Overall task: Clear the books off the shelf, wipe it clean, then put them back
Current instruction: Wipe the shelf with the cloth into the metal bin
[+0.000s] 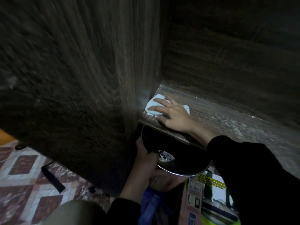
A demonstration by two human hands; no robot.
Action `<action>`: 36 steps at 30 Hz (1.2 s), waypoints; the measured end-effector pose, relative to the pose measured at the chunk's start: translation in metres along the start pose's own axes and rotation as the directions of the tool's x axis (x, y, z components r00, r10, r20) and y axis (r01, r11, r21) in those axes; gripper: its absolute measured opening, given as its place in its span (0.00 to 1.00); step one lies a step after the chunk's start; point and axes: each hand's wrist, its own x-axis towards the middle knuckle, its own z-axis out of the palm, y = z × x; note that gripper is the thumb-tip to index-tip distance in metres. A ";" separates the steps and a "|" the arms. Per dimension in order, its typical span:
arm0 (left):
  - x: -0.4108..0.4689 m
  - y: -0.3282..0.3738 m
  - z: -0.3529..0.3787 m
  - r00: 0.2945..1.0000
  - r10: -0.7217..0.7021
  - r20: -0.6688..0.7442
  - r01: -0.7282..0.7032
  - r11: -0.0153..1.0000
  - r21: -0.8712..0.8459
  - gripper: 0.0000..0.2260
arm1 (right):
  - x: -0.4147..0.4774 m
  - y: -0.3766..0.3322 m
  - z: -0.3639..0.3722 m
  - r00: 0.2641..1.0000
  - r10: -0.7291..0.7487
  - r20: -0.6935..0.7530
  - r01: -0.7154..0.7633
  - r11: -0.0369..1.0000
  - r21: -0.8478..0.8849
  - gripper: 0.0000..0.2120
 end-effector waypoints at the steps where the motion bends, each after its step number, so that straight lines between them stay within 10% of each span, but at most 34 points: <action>1: 0.000 0.000 0.000 1.000 -0.002 -0.002 0.002 1.000 0.002 0.33 | -0.007 -0.001 0.002 0.998 -0.067 0.019 0.067 0.998 -0.006 0.22; 9: -0.004 0.002 -0.001 1.000 -0.019 0.013 0.019 1.000 0.004 0.31 | -0.086 0.003 -0.006 0.941 -0.336 0.033 0.335 0.942 0.025 0.23; 17: -0.001 0.002 -0.001 1.000 -0.016 0.016 0.016 1.000 -0.005 0.32 | -0.036 -0.013 -0.041 0.981 0.033 -0.190 0.012 0.973 0.232 0.24; 27: 0.008 -0.006 -0.002 0.999 0.022 -0.027 -0.022 1.000 0.017 0.34 | -0.011 -0.046 -0.017 0.996 -0.042 0.079 0.058 0.975 -0.212 0.22; 36: -0.003 0.003 -0.001 0.999 -0.032 0.024 0.033 0.999 -0.020 0.30 | -0.071 -0.019 -0.048 0.958 -0.107 0.264 0.113 0.994 -0.009 0.19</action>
